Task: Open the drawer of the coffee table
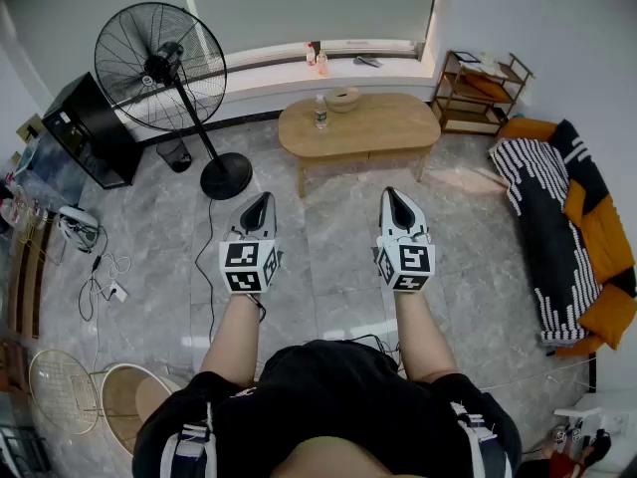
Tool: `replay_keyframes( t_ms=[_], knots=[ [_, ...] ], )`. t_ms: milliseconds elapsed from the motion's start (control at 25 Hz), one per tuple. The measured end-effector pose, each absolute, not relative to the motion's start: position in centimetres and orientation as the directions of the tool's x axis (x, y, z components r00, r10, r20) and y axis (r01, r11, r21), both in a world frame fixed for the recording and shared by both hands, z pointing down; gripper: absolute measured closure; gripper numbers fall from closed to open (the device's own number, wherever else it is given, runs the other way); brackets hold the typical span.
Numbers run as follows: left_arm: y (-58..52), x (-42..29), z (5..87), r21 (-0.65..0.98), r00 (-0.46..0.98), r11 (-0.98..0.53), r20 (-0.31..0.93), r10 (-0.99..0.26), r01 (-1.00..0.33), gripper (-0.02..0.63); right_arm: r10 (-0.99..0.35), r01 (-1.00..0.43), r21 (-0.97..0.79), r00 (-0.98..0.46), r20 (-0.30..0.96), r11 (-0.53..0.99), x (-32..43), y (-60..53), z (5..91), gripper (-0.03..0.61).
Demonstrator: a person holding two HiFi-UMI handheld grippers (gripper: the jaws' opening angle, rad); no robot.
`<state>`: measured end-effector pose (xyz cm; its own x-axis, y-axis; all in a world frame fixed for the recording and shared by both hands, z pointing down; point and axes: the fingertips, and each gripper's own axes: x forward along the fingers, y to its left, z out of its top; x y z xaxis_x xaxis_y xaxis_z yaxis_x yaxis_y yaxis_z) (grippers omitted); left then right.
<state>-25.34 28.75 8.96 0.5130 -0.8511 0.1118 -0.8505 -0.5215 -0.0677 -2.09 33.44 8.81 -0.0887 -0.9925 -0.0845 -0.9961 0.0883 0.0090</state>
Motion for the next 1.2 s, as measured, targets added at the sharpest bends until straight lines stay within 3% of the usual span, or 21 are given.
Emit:
replay_keyframes(
  t_ms=[1200],
  knots=[
    [30.3, -16.3, 11.9, -0.065, 0.481, -0.492, 0.131, -0.867, -0.868, 0.595, -0.985, -0.987, -0.017, -0.157, -0.069, 0.159, 5.6, 34.1, 12.1, 0.561]
  ],
)
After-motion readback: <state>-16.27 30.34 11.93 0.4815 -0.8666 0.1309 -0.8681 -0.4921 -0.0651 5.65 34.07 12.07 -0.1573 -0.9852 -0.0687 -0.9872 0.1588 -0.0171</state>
